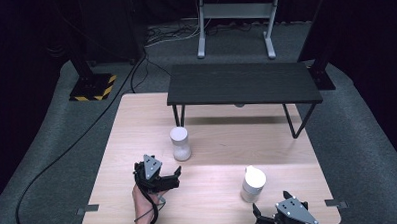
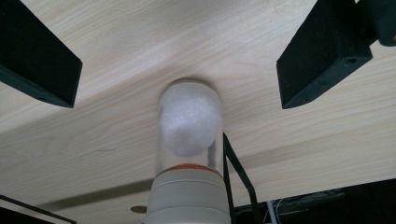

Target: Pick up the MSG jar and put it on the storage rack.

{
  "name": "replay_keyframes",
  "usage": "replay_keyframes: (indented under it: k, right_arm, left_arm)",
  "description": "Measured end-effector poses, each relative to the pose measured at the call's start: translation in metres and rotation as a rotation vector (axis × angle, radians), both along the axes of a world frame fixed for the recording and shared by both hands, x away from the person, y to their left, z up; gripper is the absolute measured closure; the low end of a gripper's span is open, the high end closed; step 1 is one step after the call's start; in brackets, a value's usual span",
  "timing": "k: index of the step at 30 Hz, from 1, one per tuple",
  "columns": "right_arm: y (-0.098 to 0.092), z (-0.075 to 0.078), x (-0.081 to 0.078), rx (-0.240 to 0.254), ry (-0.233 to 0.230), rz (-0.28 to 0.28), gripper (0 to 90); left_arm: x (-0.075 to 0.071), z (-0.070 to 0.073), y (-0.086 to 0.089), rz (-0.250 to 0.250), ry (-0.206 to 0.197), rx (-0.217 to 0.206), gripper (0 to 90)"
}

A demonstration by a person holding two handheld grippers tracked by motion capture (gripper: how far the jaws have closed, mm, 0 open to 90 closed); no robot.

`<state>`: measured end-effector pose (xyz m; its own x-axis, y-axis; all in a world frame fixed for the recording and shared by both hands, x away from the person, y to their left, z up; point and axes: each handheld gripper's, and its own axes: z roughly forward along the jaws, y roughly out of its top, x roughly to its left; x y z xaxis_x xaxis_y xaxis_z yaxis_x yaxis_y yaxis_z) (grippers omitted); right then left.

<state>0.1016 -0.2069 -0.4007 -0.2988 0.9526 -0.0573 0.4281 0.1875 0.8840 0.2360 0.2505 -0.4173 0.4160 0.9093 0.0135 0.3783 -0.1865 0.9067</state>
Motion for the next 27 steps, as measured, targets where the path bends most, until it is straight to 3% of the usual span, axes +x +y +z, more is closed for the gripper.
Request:
replay_keyframes:
  k: [14, 27]
  right_arm:
    - [0.001, 0.002, 0.001, -0.002, 0.016, 0.015, 0.0]
    - [0.001, 0.000, 0.003, -0.011, 0.027, 0.028, 0.0]
  left_arm:
    - [0.012, 0.000, -0.007, -0.013, -0.024, 0.002, 0.0]
    - [0.041, -0.005, -0.011, -0.021, -0.031, -0.030, 0.0]
